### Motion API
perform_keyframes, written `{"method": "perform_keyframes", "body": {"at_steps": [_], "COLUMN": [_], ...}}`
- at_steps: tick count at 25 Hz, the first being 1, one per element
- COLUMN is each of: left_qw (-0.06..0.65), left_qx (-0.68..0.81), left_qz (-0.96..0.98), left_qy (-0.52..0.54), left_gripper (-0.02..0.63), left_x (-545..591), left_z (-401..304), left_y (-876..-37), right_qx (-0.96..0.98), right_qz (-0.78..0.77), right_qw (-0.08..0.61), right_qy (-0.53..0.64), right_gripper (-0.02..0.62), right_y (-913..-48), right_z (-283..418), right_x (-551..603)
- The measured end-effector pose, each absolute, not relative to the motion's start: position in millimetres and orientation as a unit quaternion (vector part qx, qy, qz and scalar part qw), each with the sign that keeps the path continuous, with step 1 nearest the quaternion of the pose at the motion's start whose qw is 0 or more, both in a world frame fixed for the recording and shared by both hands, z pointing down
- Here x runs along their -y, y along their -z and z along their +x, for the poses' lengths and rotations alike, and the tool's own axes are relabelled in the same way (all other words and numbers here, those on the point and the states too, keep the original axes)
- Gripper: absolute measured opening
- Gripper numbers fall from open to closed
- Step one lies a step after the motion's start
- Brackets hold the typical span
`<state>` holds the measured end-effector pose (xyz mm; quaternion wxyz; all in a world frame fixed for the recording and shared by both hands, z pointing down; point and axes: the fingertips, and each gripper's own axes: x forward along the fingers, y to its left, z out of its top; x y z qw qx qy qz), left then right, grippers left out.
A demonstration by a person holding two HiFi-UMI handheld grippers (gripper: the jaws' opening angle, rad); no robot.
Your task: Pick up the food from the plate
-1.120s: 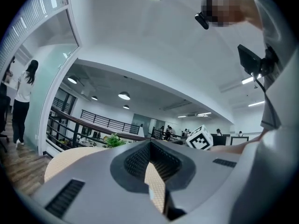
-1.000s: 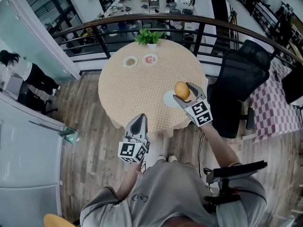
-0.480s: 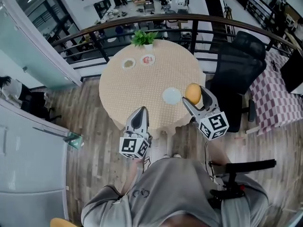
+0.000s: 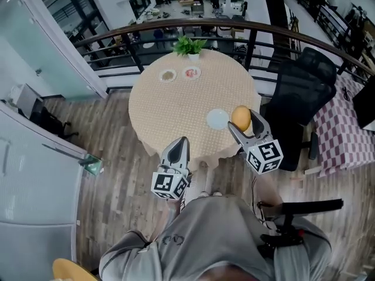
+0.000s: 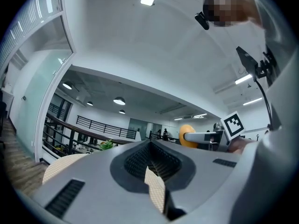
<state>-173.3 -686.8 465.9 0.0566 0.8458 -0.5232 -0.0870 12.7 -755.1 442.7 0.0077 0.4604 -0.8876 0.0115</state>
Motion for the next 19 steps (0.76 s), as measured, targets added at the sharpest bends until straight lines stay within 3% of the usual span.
{"method": "perform_keyframes", "body": {"at_steps": [19], "left_qw": [0.042], "left_qx": [0.505], "left_qz": [0.857], "left_qy": [0.09], "left_gripper": [-0.003], "left_x": [681], "left_z": [-160], "left_y": [-450], "right_qx": [0.889], "right_qz": [0.458], "right_qw": [0.008], "right_qy": [0.014], "right_gripper": [0.334], "right_y": [-426], "right_z": [14], "right_x": [739]}}
